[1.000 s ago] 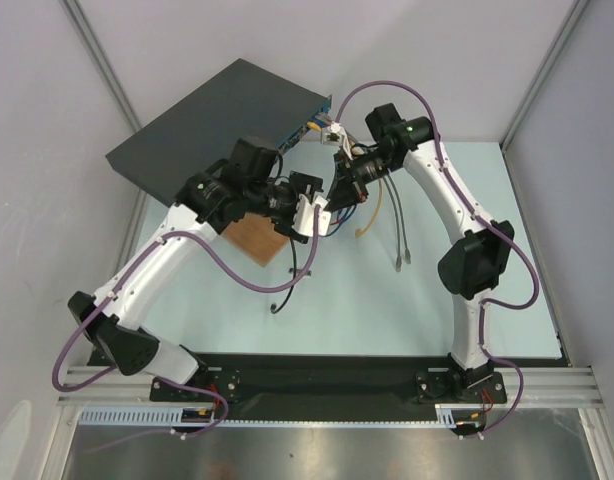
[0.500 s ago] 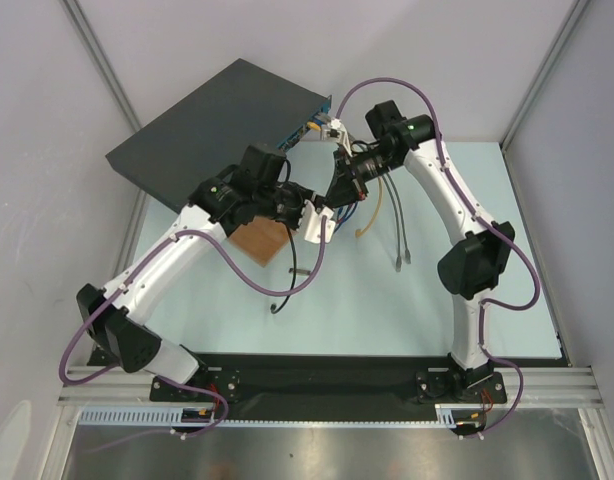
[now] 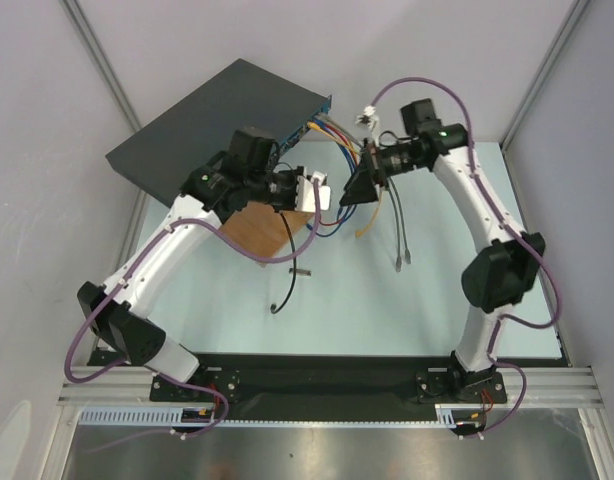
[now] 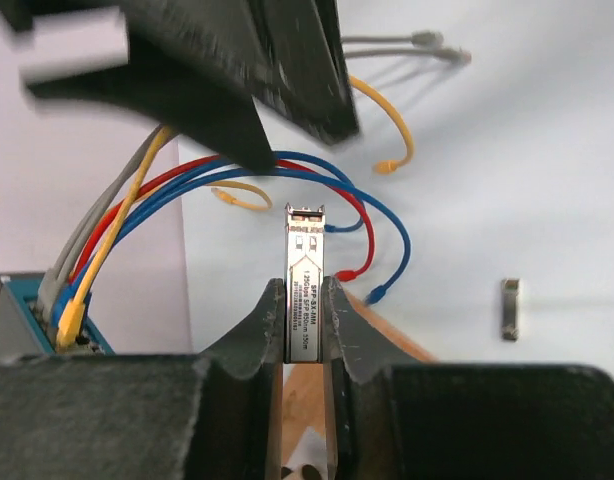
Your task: Insert the plug into the switch port
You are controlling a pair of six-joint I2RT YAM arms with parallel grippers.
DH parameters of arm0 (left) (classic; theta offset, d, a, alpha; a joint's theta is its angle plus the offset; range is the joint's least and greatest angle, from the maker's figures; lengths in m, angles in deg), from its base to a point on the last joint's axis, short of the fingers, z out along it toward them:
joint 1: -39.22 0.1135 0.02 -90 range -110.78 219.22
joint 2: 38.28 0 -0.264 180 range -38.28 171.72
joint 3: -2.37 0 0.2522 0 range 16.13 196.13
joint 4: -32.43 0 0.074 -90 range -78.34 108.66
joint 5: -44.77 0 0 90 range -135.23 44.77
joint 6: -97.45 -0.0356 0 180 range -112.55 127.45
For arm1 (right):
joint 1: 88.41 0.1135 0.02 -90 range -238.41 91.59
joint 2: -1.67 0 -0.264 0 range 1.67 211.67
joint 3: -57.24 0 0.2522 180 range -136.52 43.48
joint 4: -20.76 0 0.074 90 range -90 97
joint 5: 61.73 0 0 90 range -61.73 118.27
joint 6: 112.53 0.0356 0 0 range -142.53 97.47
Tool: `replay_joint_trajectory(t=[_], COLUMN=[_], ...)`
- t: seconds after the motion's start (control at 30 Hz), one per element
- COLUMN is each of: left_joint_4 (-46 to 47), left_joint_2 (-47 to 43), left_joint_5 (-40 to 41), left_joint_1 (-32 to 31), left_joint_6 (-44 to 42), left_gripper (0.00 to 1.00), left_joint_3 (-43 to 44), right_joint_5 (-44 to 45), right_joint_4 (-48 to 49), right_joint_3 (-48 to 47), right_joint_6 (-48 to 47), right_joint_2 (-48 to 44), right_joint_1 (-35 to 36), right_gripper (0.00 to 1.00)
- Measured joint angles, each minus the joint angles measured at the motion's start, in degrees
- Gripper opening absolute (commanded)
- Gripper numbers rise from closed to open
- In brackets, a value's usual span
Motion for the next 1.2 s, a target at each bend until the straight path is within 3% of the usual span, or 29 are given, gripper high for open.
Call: replay_joint_trajectory(t=[0.1,0.33,0.47,0.5,0.7,1.0,1.2], left_joint_4=[0.1,0.8,0.4,0.1,-1.2,-3.0,-3.0], left_joint_2=[0.0,0.0,0.3,0.5,2.1,3.5,3.5], left_joint_5=[-2.8,-6.3,-7.3,-7.6,-10.3,-11.3,-11.4], left_joint_1=[1.4,2.5,3.5,3.7,4.0,3.9,3.8], left_joint_6=[6.6,22.8,29.6,30.7,34.4,34.6,34.4], left_gripper=[0.0,0.0,0.0,0.0,0.0,0.0,0.01], left_joint_3=[2.2,3.3,6.5,7.4,9.5,9.5,9.5], right_joint_5=[4.1,17.1,16.6,17.2,21.4,22.0,21.6], right_joint_4=[13.2,28.8,28.7,27.8,22.4,22.4,22.4], right_joint_3=[9.3,15.0,13.7,13.8,18.2,19.5,19.4], right_joint_6=[5.9,-1.5,-7.3,-10.0,-23.9,-25.2,-25.2], right_joint_2=[-7.6,-22.0,-24.7,-25.1,-26.2,-26.1,-25.0], right_joint_1=[-4.7,-3.6,-2.6,-2.0,7.3,8.7,8.7], right_gripper=[1.0,1.0,0.96,0.87,0.63,0.51,0.51])
